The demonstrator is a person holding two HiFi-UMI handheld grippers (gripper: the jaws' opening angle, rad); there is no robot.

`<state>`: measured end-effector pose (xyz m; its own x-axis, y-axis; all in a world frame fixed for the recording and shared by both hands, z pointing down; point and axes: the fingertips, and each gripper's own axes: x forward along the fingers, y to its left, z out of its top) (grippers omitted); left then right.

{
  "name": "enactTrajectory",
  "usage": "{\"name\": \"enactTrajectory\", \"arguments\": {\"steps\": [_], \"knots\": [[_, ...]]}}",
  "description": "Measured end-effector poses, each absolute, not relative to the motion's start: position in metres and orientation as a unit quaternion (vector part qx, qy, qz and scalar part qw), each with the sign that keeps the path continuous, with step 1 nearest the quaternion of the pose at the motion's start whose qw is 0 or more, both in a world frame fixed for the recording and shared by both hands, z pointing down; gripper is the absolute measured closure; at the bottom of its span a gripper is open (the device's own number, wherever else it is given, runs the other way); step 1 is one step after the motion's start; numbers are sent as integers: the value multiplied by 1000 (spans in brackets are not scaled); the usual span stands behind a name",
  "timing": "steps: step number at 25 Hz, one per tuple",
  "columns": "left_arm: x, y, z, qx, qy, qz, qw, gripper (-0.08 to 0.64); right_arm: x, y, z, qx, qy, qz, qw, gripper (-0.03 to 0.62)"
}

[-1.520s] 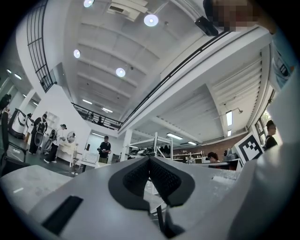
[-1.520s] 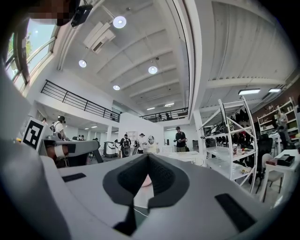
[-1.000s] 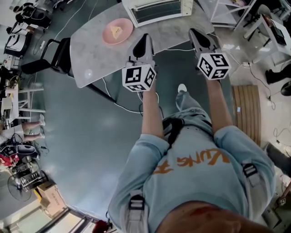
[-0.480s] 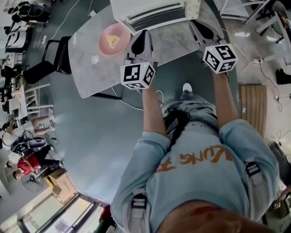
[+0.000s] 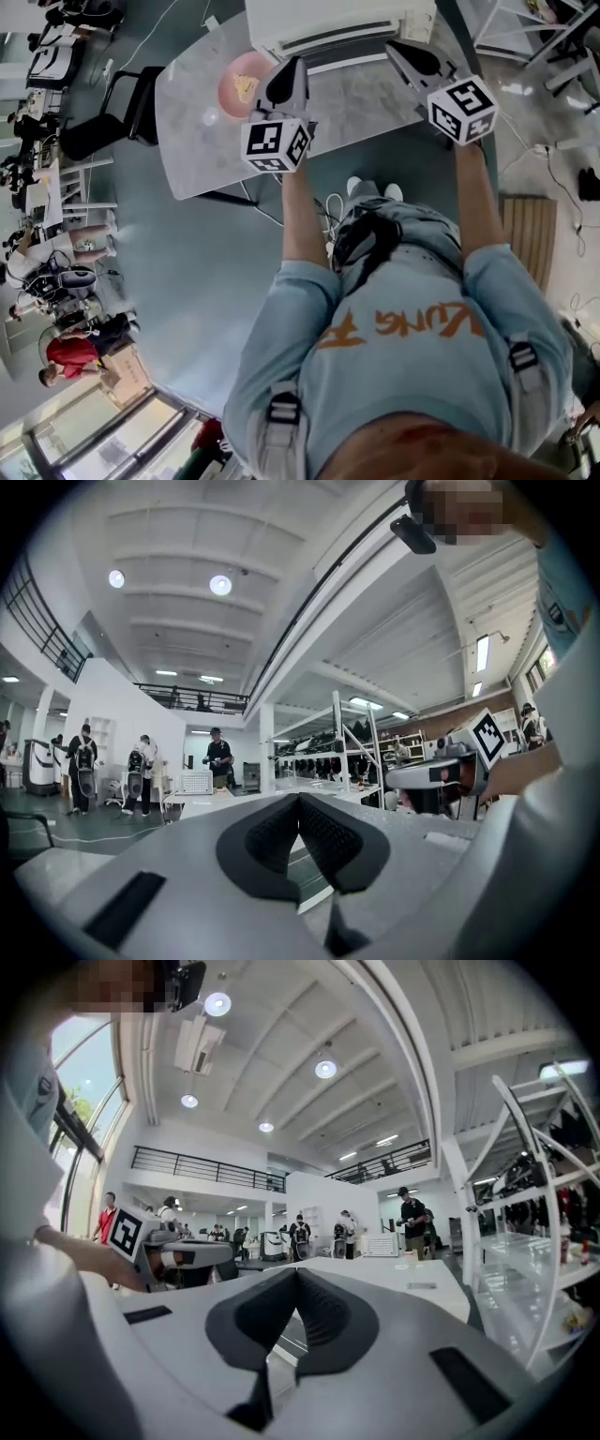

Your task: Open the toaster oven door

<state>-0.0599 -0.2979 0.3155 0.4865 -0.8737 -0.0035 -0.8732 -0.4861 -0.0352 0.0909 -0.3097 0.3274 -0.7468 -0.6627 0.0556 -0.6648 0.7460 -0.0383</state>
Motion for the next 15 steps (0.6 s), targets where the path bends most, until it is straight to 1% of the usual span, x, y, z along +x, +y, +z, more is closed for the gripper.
{"name": "enactTrajectory", "arguments": {"steps": [6,10,14,15], "knots": [[-32,-330,311,-884,454,-85,72,560,80,-328,315,272,-956,-49,102,594],[-17,-342,310,-899,396,-156,104,560,65,-332,328,204,-953,-101,200,594],[-7,-354,328,-907,321,-245,115,560,53,-336,352,123,-938,-128,296,591],[-5,-356,335,-908,304,-266,115,558,52,-338,357,107,-933,-134,317,566]]}}
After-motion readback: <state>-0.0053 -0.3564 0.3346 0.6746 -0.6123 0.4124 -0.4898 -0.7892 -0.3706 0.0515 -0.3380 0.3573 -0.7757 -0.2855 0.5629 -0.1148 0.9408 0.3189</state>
